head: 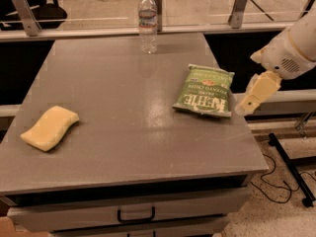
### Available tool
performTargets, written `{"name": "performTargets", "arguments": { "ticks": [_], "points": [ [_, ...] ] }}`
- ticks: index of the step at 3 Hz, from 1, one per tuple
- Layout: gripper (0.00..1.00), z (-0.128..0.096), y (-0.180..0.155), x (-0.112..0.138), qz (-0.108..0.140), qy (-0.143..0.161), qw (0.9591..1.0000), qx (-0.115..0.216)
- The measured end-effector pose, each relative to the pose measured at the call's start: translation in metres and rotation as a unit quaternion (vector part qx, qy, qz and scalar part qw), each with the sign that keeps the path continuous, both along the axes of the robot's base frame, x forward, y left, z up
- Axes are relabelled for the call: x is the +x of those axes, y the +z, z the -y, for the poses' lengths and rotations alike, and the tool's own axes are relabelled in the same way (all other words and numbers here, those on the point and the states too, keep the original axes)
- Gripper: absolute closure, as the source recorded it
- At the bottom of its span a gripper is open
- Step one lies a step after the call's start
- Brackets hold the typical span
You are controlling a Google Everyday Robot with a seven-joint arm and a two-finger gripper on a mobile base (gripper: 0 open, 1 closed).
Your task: Move green jalapeno chip bag near sponge
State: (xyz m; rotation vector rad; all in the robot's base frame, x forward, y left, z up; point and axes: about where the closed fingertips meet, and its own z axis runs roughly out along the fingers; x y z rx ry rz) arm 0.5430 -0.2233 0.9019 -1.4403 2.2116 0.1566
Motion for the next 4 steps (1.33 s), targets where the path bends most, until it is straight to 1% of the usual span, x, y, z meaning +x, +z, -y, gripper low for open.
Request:
{"name": "performTargets", "arguments": {
  "ticks": [1, 2, 3, 4],
  "points": [
    [0.0, -0.01, -0.028, 0.027, 0.005, -0.03, 0.9993, 0.024],
    [0.0, -0.018, -0.054, 0.045, -0.003, -0.057, 0.9973, 0.047],
    [0.18, -0.03, -0.069, 0.057, -0.017, -0.068, 0.9952, 0.068],
    [0.41, -0.034, -0.074, 0.062, -0.022, -0.072, 0.9942, 0.078]
  ]
}}
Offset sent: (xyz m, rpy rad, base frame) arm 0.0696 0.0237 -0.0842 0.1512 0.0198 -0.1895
